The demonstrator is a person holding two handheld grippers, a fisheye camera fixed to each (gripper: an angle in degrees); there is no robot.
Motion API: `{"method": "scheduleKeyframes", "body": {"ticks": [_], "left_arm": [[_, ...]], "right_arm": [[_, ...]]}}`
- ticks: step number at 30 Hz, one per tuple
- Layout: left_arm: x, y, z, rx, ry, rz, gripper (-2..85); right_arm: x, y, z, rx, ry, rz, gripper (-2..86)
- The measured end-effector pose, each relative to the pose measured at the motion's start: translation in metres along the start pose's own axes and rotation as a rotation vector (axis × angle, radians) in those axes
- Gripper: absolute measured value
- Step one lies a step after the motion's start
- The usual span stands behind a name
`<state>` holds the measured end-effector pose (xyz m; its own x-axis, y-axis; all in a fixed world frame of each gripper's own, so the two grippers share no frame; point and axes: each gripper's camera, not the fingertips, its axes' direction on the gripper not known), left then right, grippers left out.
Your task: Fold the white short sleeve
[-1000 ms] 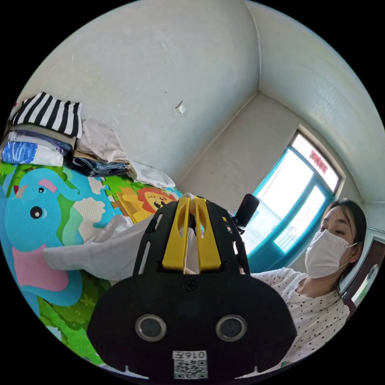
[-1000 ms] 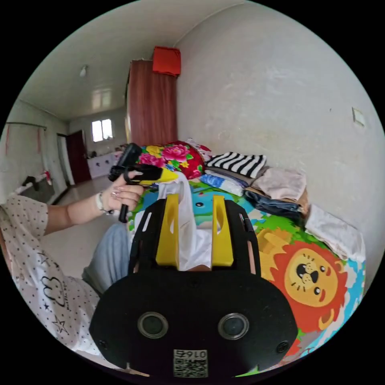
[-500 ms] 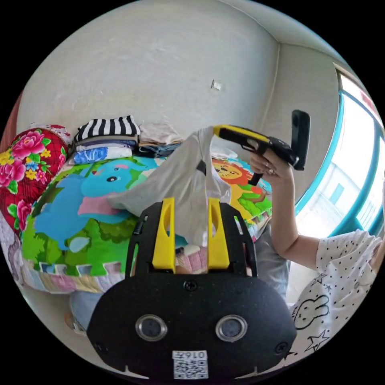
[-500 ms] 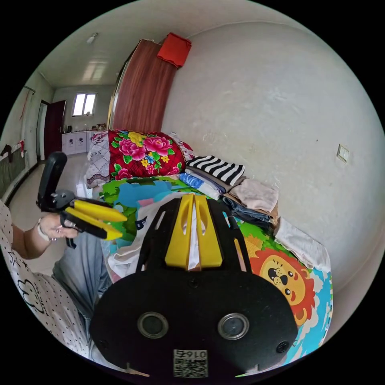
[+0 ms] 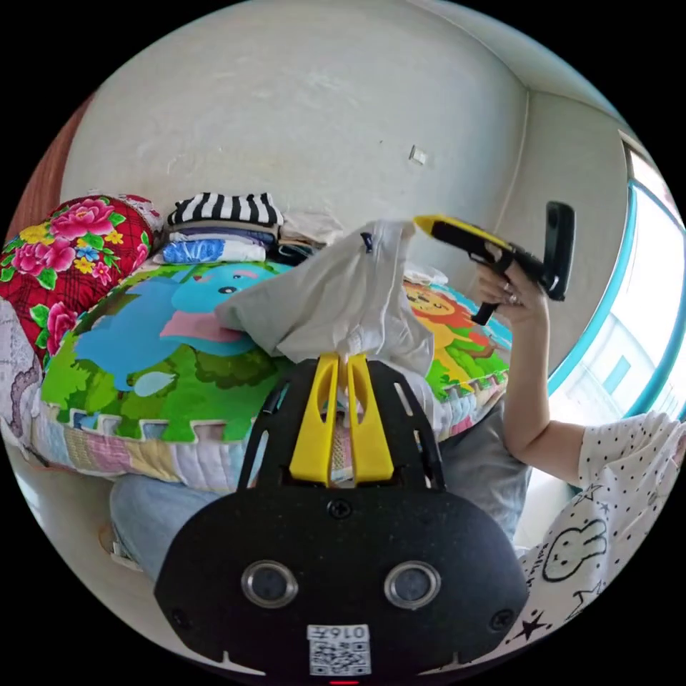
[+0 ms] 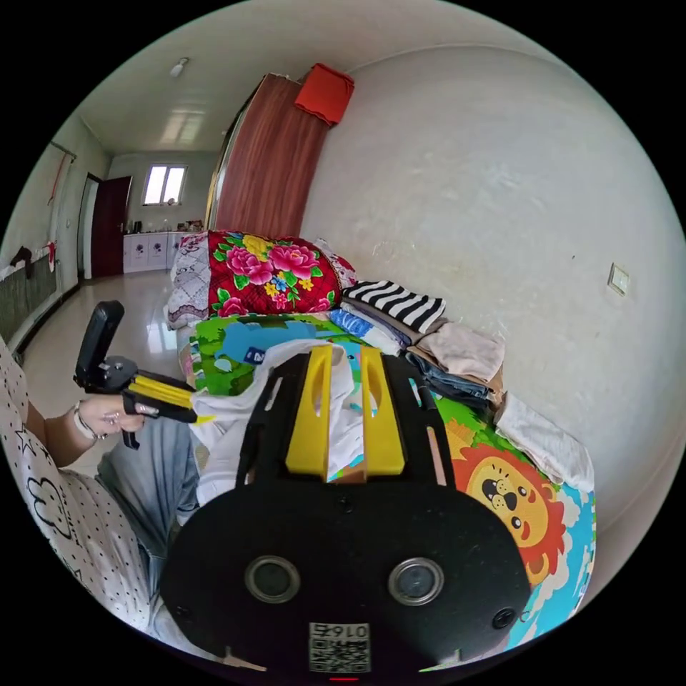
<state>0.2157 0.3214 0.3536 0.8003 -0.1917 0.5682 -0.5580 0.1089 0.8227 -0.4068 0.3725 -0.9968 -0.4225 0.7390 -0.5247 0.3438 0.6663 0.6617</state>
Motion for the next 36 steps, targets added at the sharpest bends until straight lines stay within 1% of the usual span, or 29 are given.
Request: {"method": "scheduleKeyframes", "body": {"ticks": [3, 5, 8, 12, 14, 15, 16, 17, 19, 21, 24, 26, 29, 30, 33, 35, 36], "left_arm": [[0.004, -0.013, -0.022, 0.029, -0.013, 0.008, -0.8], [0.009, -0.017, -0.029, 0.050, -0.006, 0.007, -0.8], [0.018, -0.023, -0.030, 0.063, 0.005, 0.000, -0.8], [0.033, -0.029, -0.031, 0.064, -0.007, 0.009, -0.9], [0.038, -0.032, -0.033, 0.060, -0.013, 0.013, -0.8], [0.041, -0.033, -0.036, 0.062, -0.023, 0.015, -0.8], [0.043, -0.034, -0.038, 0.065, -0.027, 0.018, -0.8], [0.046, -0.034, -0.041, 0.070, -0.034, 0.025, -0.8], [0.050, -0.034, -0.043, 0.069, -0.035, 0.040, -0.8], [0.055, -0.034, -0.037, 0.042, -0.033, 0.047, -0.8], [0.064, -0.034, -0.028, 0.031, -0.058, 0.043, -0.8], [0.075, -0.038, -0.024, 0.037, -0.088, 0.067, -0.9], [0.100, -0.054, -0.028, 0.082, -0.153, 0.119, -0.9], [0.111, -0.066, -0.033, 0.104, -0.209, 0.165, -0.9], [0.131, -0.113, -0.040, 0.154, -0.358, 0.287, -0.9], [0.136, -0.154, -0.043, 0.174, -0.407, 0.309, -0.9], [0.140, -0.185, -0.048, 0.186, -0.434, 0.319, -0.9]], "right_arm": [[0.018, -0.004, 0.013, -0.046, -0.091, 0.005, 10.8], [0.025, -0.008, 0.031, -0.128, -0.248, -0.051, 12.7], [0.024, -0.010, 0.056, -0.196, -0.413, -0.128, 14.9], [0.010, -0.011, 0.086, -0.317, -0.410, -0.243, 16.9], [0.005, -0.006, 0.106, -0.417, -0.350, -0.308, 15.4], [0.005, -0.005, 0.110, -0.437, -0.332, -0.316, 14.5], [0.009, -0.003, 0.117, -0.473, -0.309, -0.323, 12.0], [0.016, -0.001, 0.121, -0.503, -0.342, -0.335, 8.7], [0.032, 0.000, 0.118, -0.517, -0.450, -0.319, 6.1], [0.049, -0.001, 0.108, -0.488, -0.458, -0.296, 4.1], [0.075, -0.004, 0.078, -0.370, -0.462, -0.240, 2.5], [0.096, -0.010, 0.048, -0.232, -0.486, -0.158, 1.7], [0.111, -0.015, 0.012, -0.093, -0.483, -0.075, 1.3], [0.112, -0.016, 0.006, -0.079, -0.470, -0.065, 1.3], [0.110, -0.028, -0.018, -0.076, -0.323, -0.080, 1.1], [0.109, -0.045, -0.031, -0.108, -0.226, -0.105, 1.0], [0.110, -0.050, -0.034, -0.110, -0.218, -0.097, 1.0]]}}
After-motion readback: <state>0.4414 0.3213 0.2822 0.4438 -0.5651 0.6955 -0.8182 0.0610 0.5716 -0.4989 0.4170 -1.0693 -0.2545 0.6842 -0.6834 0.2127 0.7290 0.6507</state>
